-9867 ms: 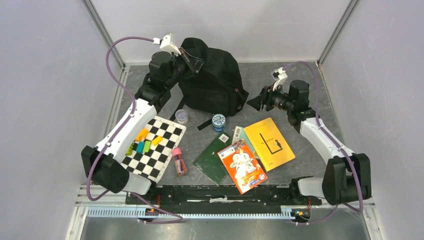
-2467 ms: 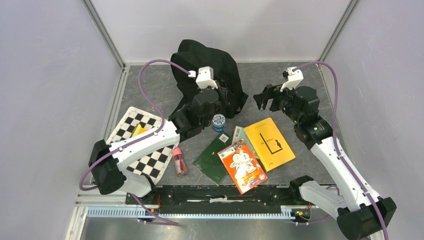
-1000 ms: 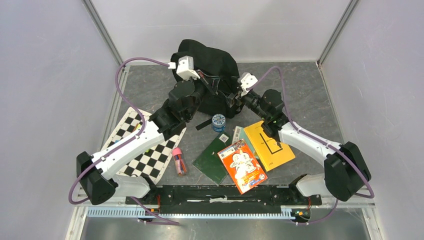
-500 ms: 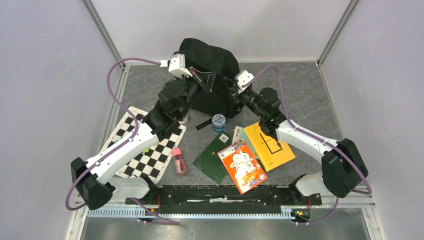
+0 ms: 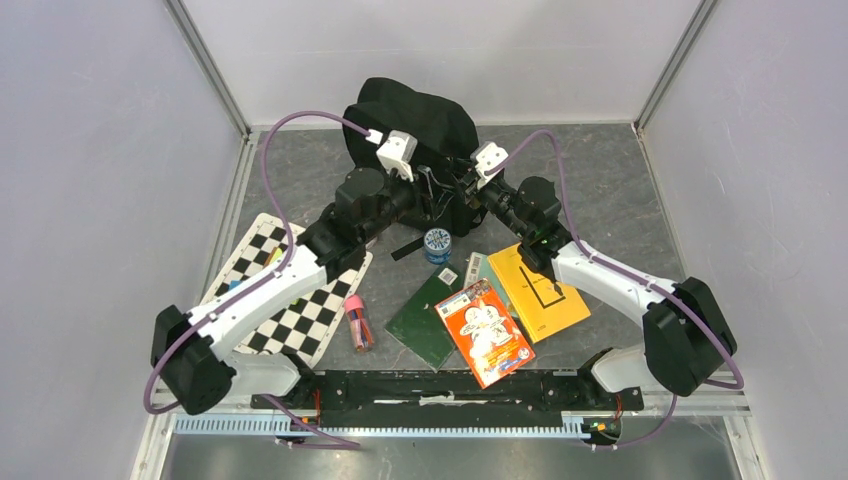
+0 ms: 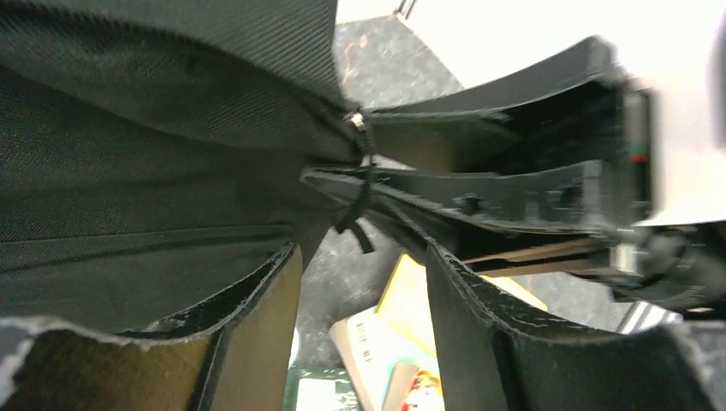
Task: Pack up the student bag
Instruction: Unzip the student bag at the center of the board.
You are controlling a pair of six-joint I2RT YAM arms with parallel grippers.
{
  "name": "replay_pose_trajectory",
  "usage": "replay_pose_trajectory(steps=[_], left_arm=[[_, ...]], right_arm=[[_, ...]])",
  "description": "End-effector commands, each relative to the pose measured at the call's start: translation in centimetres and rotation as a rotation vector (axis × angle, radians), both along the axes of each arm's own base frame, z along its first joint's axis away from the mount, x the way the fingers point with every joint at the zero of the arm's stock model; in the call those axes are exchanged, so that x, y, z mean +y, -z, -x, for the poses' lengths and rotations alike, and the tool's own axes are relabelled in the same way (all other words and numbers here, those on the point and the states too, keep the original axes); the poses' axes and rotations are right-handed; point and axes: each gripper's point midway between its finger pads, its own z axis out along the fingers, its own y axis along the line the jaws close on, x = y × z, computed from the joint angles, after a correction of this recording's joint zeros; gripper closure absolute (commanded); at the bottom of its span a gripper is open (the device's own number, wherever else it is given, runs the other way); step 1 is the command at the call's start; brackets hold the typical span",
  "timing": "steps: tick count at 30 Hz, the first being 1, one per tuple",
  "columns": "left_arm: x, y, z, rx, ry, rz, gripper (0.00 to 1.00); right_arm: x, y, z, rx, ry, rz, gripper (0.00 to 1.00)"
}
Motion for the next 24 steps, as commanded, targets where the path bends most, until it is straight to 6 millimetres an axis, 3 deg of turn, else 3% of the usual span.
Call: replay_pose_trajectory(steps=[1,8,16,24], left_arm=[[-0.5,0.0,-1.2,-0.067,0.083,-0.060,0.38],[-0.1,-0.3,-2.8,-0.098,0.033,-0.047,0.42],[-1.2,0.5,-3.0,-0.122,0.098,-0.094,0.42],[-1.6,-0.8,-3.8,-0.173,0.104,-0.121,0.42]], right_arm=[[-0.3,-2.0,0.7,-0.032,0.000,-0.042,0.64],[-0.3,-1.9,0.7,-0.031,-0.003,-0.041,0.64],[-0.2,-1.9,0.6,-0.032,-0.003,-0.041,0.64],[-0.1,-1.7,0.6,-0.029,-0.006,-0.038,0.64]])
